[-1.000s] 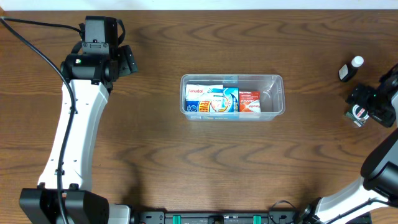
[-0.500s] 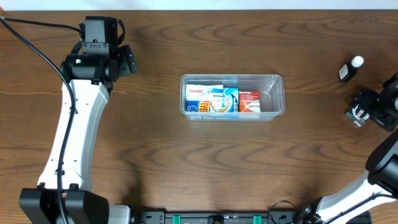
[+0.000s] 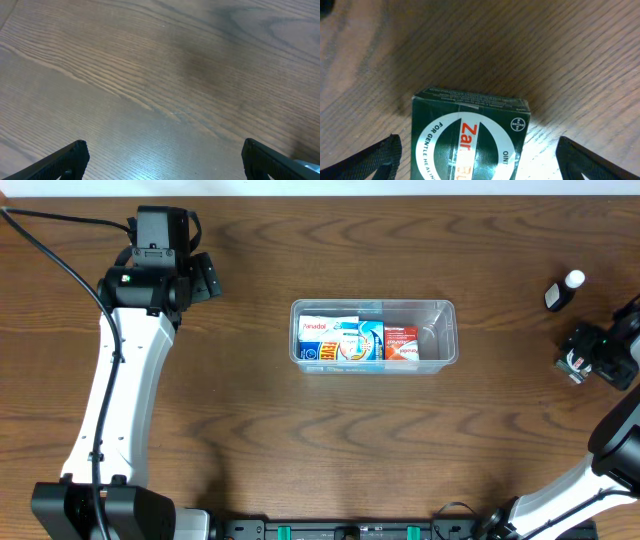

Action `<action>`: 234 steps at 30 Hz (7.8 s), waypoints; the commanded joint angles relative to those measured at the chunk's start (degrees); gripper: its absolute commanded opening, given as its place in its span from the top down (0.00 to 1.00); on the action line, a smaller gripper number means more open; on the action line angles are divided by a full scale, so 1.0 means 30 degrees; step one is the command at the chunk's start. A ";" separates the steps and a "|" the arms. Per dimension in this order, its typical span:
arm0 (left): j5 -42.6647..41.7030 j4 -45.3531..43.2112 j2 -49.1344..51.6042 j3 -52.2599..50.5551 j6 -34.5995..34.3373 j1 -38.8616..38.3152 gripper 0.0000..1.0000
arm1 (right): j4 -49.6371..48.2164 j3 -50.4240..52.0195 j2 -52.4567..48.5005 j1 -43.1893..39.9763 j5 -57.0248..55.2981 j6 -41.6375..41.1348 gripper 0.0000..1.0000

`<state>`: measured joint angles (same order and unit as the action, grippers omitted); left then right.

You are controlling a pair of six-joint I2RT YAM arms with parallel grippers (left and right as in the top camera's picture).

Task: Pack container

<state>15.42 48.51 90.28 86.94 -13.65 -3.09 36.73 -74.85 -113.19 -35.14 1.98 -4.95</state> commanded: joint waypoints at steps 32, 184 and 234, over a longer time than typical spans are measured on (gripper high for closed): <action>0.0248 0.0036 -0.0022 0.0189 0.0007 0.0058 0.02 | 0.0685 0.1151 0.7009 0.1741 0.4575 -0.1056 0.55; 0.0248 0.0036 -0.0022 0.0189 0.0007 0.0058 0.02 | -0.0109 -0.1647 0.0568 1.9526 0.1610 -0.1617 0.99; 0.0248 0.0036 -0.0022 0.0189 0.0007 0.0058 0.02 | 0.0583 -0.6033 0.2229 0.4422 -0.2135 0.4838 0.15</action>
<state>15.42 48.51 90.28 86.94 -13.65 -3.09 39.55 -93.21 -103.04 -21.26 -8.25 1.34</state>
